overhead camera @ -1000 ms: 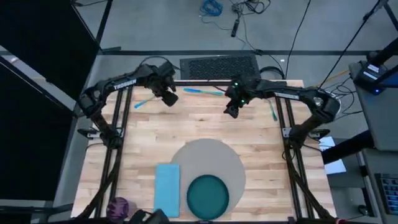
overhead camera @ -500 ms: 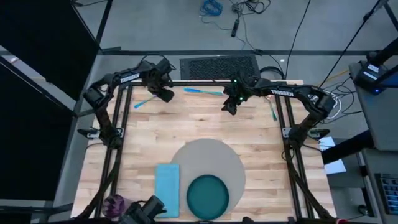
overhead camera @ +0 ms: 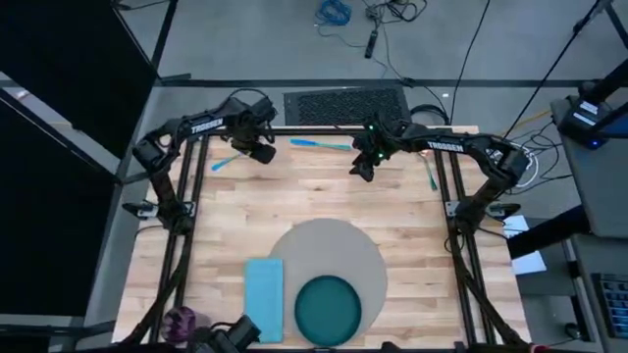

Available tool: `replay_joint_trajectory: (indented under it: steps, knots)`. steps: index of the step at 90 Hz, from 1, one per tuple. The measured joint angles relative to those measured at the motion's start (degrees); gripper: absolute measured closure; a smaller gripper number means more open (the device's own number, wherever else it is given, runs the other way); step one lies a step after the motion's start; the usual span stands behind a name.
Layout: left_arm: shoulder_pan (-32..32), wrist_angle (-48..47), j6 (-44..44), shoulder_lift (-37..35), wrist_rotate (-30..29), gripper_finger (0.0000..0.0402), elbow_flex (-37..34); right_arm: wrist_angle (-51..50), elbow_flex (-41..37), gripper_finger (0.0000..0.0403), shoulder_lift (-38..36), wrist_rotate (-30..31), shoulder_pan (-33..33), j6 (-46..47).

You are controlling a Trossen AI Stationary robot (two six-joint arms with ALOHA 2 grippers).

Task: Set table place
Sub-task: Put the blue fork on the blue napkin

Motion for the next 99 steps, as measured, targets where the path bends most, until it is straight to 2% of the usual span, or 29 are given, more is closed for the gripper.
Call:
replay_joint_trajectory:
  steps: [13, 37, 58, 99]
  knots:
    - [1.51, 2.99, -4.32, 0.33, -3.11, 0.0270, -2.30, -0.06, 0.00, 0.0209, 0.00, 0.00, 0.15, -0.63]
    - [1.88, 12.44, -4.62, 1.11, -3.15, 0.0270, -2.73, -0.19, 0.00, 0.0209, 0.00, -1.56, 0.15, -0.86]
    - [3.48, 12.60, -4.61, 4.52, -3.69, 0.0270, -2.75, -0.33, 0.00, 0.0209, 0.00, -2.59, 0.20, -0.86]
    - [4.78, 13.72, -3.13, 5.03, -4.65, 0.0270, -2.75, -1.65, 0.00, 0.0209, 0.00, -2.79, 1.57, -1.28]
